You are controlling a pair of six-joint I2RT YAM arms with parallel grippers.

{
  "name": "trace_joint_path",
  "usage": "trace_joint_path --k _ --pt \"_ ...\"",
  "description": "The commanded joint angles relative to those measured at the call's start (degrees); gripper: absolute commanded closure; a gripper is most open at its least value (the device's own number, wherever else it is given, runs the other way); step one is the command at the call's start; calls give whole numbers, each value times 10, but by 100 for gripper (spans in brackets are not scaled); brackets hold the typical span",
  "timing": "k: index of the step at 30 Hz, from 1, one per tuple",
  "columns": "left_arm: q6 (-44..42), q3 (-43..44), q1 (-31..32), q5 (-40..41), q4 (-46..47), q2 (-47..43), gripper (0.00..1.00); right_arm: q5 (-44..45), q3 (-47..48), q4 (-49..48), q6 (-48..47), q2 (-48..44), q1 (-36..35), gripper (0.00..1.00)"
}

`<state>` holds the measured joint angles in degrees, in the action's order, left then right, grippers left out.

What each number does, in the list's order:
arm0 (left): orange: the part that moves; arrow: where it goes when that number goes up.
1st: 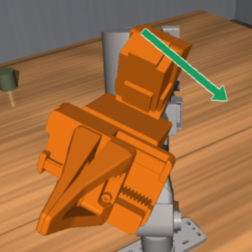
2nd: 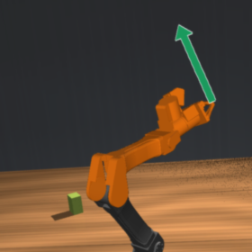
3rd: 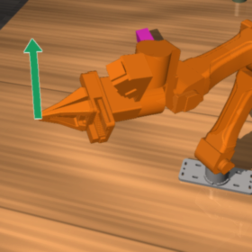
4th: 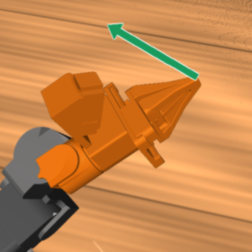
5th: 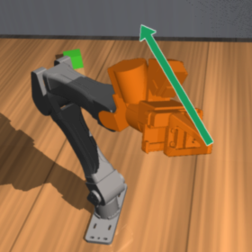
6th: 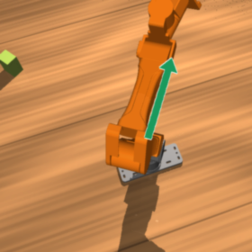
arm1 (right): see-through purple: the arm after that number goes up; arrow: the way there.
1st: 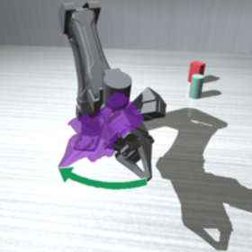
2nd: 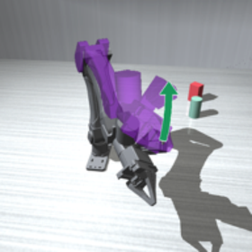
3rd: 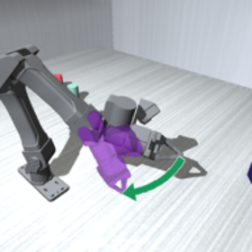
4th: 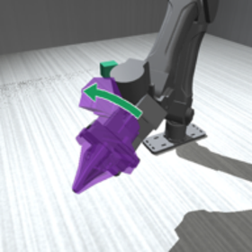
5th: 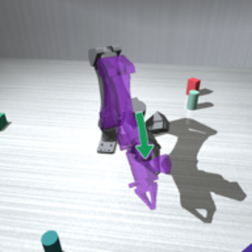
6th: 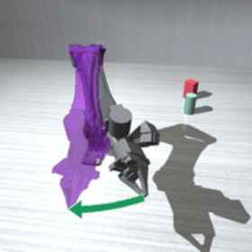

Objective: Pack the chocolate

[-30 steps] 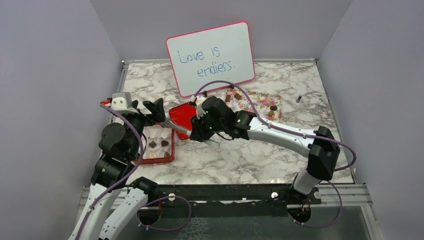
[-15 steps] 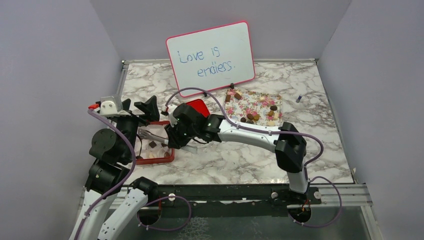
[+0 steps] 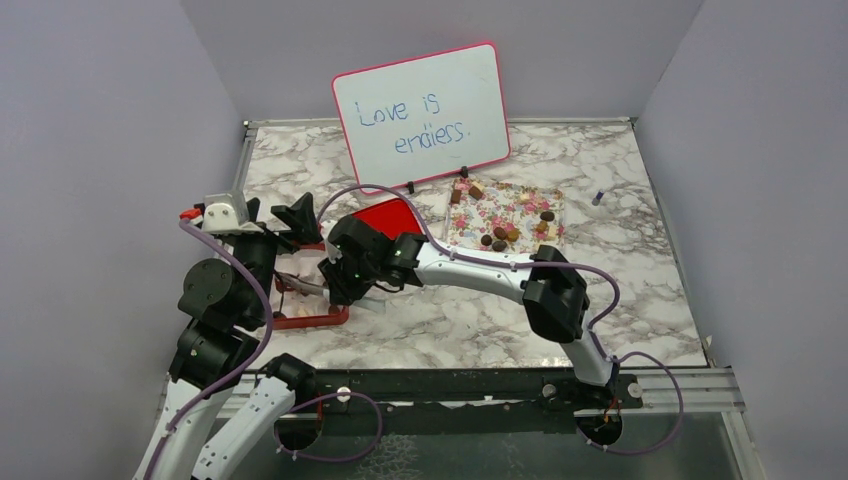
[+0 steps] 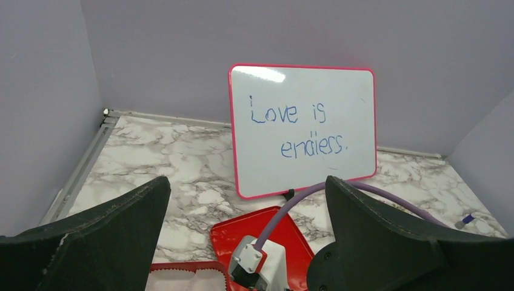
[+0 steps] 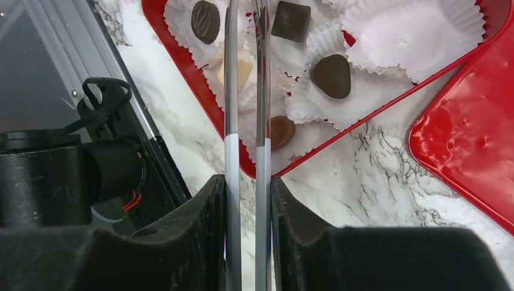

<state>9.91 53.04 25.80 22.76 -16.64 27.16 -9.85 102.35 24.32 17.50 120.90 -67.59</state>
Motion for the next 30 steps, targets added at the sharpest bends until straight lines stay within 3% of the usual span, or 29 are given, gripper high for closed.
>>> trace_joint_path --k 1,9,16,30 --pt "-19 8 10 22 4 -4 1 3 33 7 -7 5 -8 68" --pt "-23 -6 17 28 4 -12 1 16 50 13 -5 16 -8 61" --pt "-24 -15 26 22 3 -9 1 41 54 19 -7 4 -9 63" --pt "0 -40 35 -5 1 -3 1 156 -58 8 -13 -131 -8 66"
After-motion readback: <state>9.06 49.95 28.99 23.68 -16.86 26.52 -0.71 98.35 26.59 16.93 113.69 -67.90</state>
